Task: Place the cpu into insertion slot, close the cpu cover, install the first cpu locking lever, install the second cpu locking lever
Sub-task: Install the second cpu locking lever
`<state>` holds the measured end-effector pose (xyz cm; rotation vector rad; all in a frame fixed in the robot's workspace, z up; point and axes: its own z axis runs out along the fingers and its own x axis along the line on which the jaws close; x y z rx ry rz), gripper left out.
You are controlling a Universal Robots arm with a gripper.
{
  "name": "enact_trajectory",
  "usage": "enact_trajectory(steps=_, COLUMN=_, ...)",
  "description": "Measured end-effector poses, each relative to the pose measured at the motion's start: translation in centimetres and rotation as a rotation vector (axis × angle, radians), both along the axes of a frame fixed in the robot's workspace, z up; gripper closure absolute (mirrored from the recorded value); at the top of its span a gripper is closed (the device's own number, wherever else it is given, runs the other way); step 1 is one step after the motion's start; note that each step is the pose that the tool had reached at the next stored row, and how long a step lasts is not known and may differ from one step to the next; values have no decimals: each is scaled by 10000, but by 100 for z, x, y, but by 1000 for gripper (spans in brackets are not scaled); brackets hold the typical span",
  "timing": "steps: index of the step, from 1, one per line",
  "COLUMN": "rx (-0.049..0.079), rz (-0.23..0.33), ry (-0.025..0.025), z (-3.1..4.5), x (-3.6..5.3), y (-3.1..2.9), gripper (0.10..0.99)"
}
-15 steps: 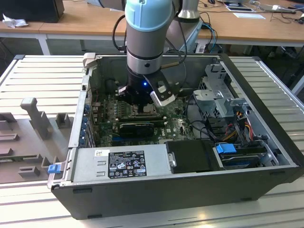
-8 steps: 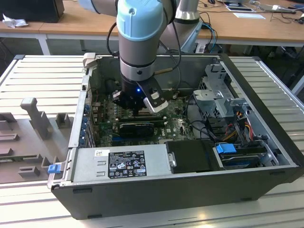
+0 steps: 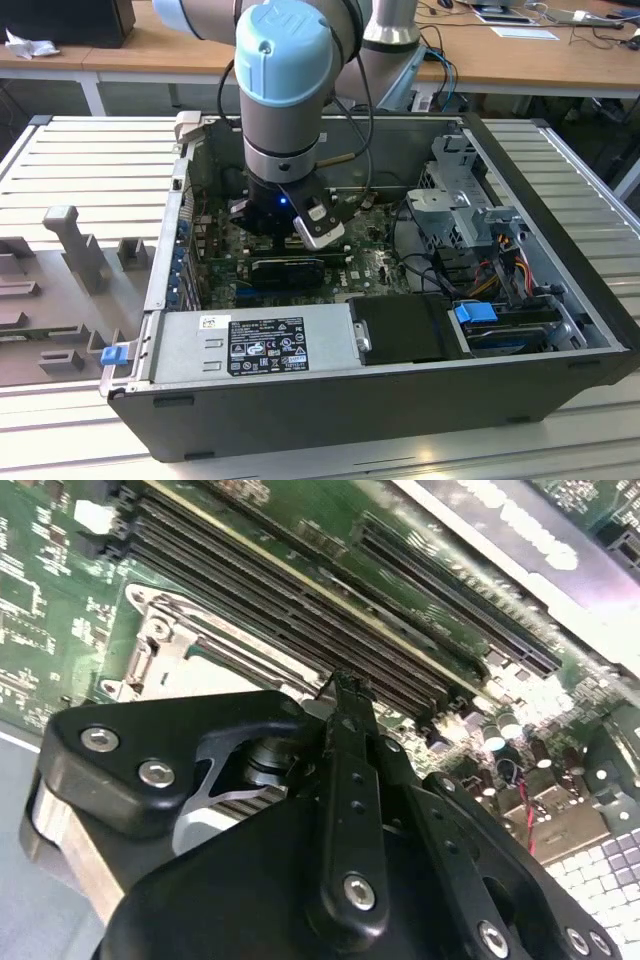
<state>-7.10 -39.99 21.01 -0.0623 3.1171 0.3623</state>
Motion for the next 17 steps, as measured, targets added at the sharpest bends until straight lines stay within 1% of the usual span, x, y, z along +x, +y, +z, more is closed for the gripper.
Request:
enact_trajectory(steps=3, rx=247, rz=-4, ry=0, z=-18, x=-5, y=-14, gripper=980)
enact_trajectory(steps=5, rx=349, rz=-5, ry=1, z=-38, x=-6, y=-14, gripper=980)
enact_trajectory(steps=10, rx=538, rz=-4, ry=0, z=-96, x=-8, y=-14, gripper=980)
enact_trajectory(steps=12, rx=634, rz=-4, ry=0, z=-110, x=-27, y=-15, gripper=980)
enact_trajectory(steps=14, rx=801, rz=-2, ry=0, z=-131, x=-57, y=-15, gripper=980)
enact_trajectory(steps=17, rx=937, rz=-3, ry=-1, z=-164, x=-57, y=-4, gripper=980)
